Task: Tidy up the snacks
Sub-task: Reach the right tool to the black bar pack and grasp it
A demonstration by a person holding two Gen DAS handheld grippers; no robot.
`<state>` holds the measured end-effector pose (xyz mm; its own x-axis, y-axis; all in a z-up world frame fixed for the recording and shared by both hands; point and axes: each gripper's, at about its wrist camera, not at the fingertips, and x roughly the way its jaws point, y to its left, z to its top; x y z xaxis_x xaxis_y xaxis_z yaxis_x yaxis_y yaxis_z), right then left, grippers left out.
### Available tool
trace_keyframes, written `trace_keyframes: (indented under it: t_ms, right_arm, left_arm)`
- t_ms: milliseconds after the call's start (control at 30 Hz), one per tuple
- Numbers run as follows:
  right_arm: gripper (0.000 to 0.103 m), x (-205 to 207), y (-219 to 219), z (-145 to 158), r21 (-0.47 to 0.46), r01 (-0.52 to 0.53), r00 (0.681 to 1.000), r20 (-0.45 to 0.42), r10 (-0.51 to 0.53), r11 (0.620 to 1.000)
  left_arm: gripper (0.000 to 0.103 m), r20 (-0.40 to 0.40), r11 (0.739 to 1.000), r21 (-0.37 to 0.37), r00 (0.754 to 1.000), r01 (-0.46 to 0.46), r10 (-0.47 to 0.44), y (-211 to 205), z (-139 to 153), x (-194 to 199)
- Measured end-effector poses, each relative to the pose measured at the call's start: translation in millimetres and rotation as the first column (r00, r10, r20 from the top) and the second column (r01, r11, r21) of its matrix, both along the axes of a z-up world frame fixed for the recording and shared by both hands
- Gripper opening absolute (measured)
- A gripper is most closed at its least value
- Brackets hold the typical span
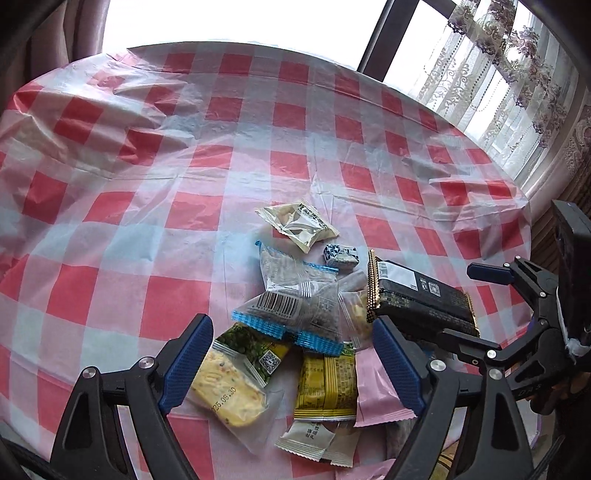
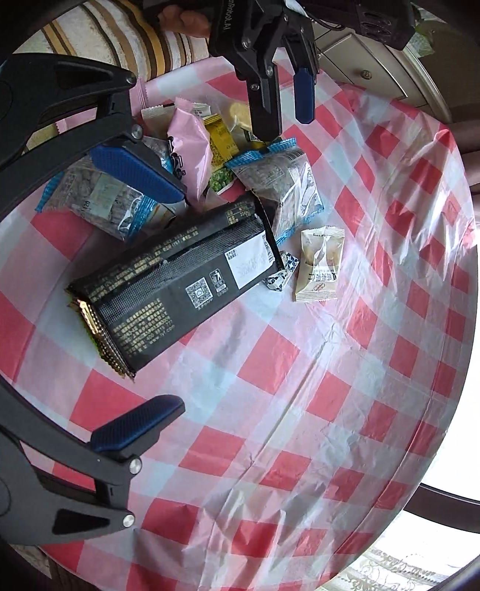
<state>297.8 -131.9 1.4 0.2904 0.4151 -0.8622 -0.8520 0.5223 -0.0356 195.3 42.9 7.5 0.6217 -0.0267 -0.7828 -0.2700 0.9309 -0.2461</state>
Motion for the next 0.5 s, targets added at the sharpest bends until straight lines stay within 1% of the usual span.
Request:
trace_keyframes:
  t_ms: [100, 267, 300, 367, 400, 433, 467, 500]
  right_arm:
    - [0.103, 9.3, 5.4, -5.7, -0.015, -0.017, 1.000, 0.001, 0.017, 1.000]
    - [0.103, 21.4, 9.2, -8.1, 0.009, -0.018, 0.999, -0.032, 0.018, 1.000]
    - [0.101, 22.9, 10.2, -9.4, 0.011, -0.017, 0.999, -0.041, 0.018, 1.000]
    - [0.093, 23.5, 11.4, -12.7, 0.017, -0.024, 0.997, -0.069, 0.025, 1.000]
    - [0.087, 23.3, 11.1, -13.5, 0.028, -0.025, 0.996, -0.086, 0.028, 0.999]
    - [0.081, 23.1, 10.3, -13.8, 0.043, -0.024, 0.994, -0.103, 0.028, 0.999]
    - [0.077, 22.5, 9.5, -13.7, 0.056, -0.022, 0.992, -0.119, 0.029, 0.998]
    - [0.072, 21.6, 8.7, -13.1, 0.067, -0.020, 0.991, -0.129, 0.028, 0.998]
  left_arm:
    - [0.088, -0.036, 0.999, 0.041, 0.999, 0.028, -0.026, -4.5, -5.8, 16.3]
    - [0.088, -0.107, 0.994, 0.102, 0.994, 0.046, -0.035, -7.3, -18.9, 37.2]
    - [0.088, -0.122, 0.992, 0.112, 0.992, 0.053, -0.039, -8.0, -21.8, 40.4]
    - [0.082, -0.138, 0.989, 0.134, 0.989, 0.062, -0.043, -9.9, -25.8, 44.9]
    - [0.074, -0.145, 0.988, 0.134, 0.988, 0.072, -0.052, -10.8, -27.6, 46.8]
    - [0.073, -0.147, 0.988, 0.138, 0.988, 0.075, -0.055, -11.3, -28.4, 47.4]
    - [0.073, -0.143, 0.987, 0.143, 0.988, 0.077, -0.057, -11.9, -28.2, 46.7]
    - [0.072, -0.142, 0.986, 0.148, 0.988, 0.078, -0.057, -12.2, -27.5, 46.5]
